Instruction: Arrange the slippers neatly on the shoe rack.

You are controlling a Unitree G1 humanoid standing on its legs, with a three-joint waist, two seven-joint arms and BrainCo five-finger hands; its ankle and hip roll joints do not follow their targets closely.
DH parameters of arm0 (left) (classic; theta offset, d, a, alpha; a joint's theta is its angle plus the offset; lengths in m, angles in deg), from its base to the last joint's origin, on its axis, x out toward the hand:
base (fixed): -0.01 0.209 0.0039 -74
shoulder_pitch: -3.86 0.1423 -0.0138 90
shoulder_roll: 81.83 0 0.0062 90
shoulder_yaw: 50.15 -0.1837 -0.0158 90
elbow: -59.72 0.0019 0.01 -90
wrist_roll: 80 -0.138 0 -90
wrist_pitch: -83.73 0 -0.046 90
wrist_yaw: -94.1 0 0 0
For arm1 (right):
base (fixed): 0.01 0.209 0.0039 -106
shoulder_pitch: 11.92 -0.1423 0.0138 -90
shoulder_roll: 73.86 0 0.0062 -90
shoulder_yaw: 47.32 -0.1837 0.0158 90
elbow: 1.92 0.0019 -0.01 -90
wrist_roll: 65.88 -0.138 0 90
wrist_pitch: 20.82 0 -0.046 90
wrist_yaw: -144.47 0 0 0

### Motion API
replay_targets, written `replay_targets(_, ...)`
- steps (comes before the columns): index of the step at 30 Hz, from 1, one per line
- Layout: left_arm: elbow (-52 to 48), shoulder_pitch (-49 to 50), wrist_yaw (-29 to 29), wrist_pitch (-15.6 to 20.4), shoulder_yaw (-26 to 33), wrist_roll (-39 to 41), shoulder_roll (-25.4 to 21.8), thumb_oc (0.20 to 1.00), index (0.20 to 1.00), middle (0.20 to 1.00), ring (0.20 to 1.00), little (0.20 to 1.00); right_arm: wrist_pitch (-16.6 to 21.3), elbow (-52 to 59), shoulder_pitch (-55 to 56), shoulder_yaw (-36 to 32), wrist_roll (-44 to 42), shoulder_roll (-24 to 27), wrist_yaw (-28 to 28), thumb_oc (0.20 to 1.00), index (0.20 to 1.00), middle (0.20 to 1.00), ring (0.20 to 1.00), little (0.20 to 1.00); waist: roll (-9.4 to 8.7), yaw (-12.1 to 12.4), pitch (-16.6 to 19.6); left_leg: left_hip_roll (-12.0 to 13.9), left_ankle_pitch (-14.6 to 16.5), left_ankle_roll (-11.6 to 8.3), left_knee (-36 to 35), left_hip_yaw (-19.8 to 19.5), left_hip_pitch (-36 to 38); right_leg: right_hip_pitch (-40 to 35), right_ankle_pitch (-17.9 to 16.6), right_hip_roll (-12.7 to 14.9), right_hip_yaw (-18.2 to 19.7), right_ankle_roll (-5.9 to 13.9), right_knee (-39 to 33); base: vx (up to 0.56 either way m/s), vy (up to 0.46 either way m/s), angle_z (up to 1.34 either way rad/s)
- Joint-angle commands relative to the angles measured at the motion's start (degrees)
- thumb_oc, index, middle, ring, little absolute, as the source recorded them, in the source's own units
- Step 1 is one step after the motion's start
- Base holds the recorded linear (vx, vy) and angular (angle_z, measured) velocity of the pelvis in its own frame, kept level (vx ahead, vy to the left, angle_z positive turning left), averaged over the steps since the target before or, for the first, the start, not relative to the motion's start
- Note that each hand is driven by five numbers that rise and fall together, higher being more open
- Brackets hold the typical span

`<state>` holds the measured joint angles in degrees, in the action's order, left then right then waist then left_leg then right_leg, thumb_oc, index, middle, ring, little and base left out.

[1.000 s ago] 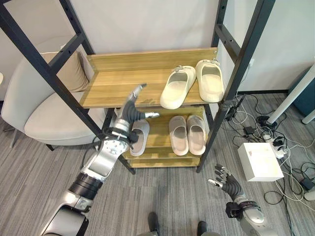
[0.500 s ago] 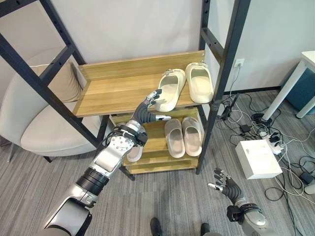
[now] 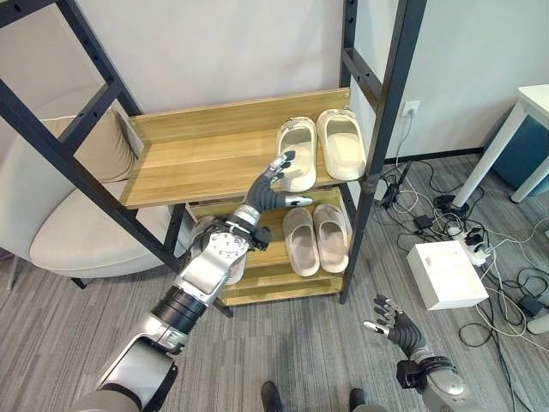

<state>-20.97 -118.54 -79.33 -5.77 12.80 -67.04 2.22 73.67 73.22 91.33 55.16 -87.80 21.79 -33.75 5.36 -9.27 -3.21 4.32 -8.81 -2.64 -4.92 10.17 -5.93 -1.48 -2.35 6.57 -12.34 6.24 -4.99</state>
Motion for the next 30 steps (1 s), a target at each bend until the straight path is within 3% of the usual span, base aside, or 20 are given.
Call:
replay_targets(1, 5.3, -10.12, 0.56, 2.04, 0.64, 3.57, 1.17, 1.0, 1.0, 1.0, 1.0, 1.0, 1.77, 3.48, -1.23, -1.31, -0.19, 0.52, 0.17, 1.0, 1.0, 1.0, 1.0, 1.0, -1.9, 0.37, -1.82, 2.09, 8.09, -2.76, -0.08, -0.15, 6.28, 3.78, -0.74, 2.99, -1.42, 4.13, -0.01, 0.0, 0.0, 0.0)
replay_targets(7, 6.94, -13.67, 1.38, 2.05, -1.12, 4.66, 4.71, 1.0, 1.0, 1.0, 1.0, 1.0, 1.97, 3.08, -2.08, -0.69, -0.73, 0.87, -0.1, 1.0, 1.0, 1.0, 1.0, 1.0, -1.91, -0.15, -1.85, 2.12, 8.16, -2.7, -0.08, -0.08, 6.45, 3.76, -0.62, 2.88, -1.33, 4.07, -0.01, 0.0, -0.001, -0.01)
replay_targets(13, 5.36, -11.7, 2.22, 2.68, 1.45, 3.05, 1.78, 1.0, 1.0, 1.0, 1.0, 1.0, 2.32, 2.49, -1.87, -1.32, -1.48, 0.09, -0.17, 1.0, 1.0, 1.0, 1.0, 1.0, -2.03, 0.16, -1.71, 2.2, 8.1, -2.73, -0.08, -0.08, 6.64, 3.52, -0.51, 2.82, -1.4, 3.89, -0.01, 0.0, -0.001, -0.01)
replay_targets(15, 3.15, -8.44, 3.06, 3.7, 3.81, 6.5, 1.36, 1.0, 1.0, 1.0, 1.0, 1.0, 2.34, 2.25, -1.8, -1.41, -1.63, -0.55, -0.36, 1.0, 1.0, 1.0, 1.0, 1.0, -2.21, 0.52, -1.57, 2.2, 8.01, -2.73, -0.08, -0.24, 6.66, 3.34, -0.42, 2.77, -1.59, 3.78, -0.01, 0.0, 0.0, 0.0)
replay_targets(16, -3.34, -1.86, 3.94, 6.77, 8.66, 15.72, 1.22, 1.0, 1.0, 1.0, 1.0, 1.0, 2.67, 1.96, -1.87, -1.57, -1.96, -1.45, -0.77, 1.0, 1.0, 1.0, 1.0, 1.0, -2.61, 1.32, -1.47, 2.27, 7.8, -2.79, -0.08, -0.62, 6.69, 2.97, -0.25, 2.68, -1.77, 3.57, -0.01, 0.0, 0.0, 0.0)
replay_targets(18, -9.01, 2.21, 3.0, 9.01, 11.52, 18.83, 0.97, 1.0, 1.0, 1.0, 1.0, 1.0, 3.3, 1.6, -1.45, -1.32, -2.24, -1.9, -0.6, 1.0, 1.0, 1.0, 1.0, 1.0, -2.93, 1.77, -1.26, 2.34, 7.75, -2.91, -0.08, -0.8, 6.8, 2.64, -0.17, 2.63, -2.03, 3.5, -0.01, 0.0, 0.0, 0.0)
replay_targets(25, -28.87, 11.39, -6.45, 11.8, 14.01, 23.43, -3.58, 1.0, 1.0, 1.0, 1.0, 1.0, 3.96, 0.49, -0.52, -0.76, -2.94, -3.17, 1.29, 1.0, 1.0, 1.0, 1.0, 1.0, -3.68, 3.69, -0.28, 2.42, 7.78, -3.11, -0.08, -1.56, 6.89, 1.83, -0.18, 2.8, -2.98, 3.53, -0.01, 0.0, 0.014, 0.06)
replay_targets(26, -34.47, 14.34, -13.16, 10.71, 11.16, 24.98, -7.01, 1.0, 1.0, 1.0, 1.0, 1.0, 3.71, 0.43, -0.7, -0.23, -2.94, -3.44, 2.43, 1.0, 1.0, 1.0, 1.0, 1.0, -3.78, 4.4, 0.25, 2.37, 7.98, -3.18, -0.08, -1.88, 7.06, 1.49, -0.18, 2.85, -3.36, 3.6, -0.01, 0.0, 0.029, 0.04)
replay_targets(30, -36.92, 19.09, -21.26, 6.92, 3.96, 24.92, -11.04, 1.0, 1.0, 1.0, 1.0, 1.0, 3.56, -0.27, -1.59, 1.21, -2.43, -3.61, 3.69, 1.0, 1.0, 1.0, 1.0, 1.0, -3.99, 4.99, 0.68, 2.36, 8.25, -3.09, -0.08, -2.02, 7.28, 0.97, -0.03, 2.86, -3.63, 3.63, -0.01, 0.0, 0.015, 0.09)
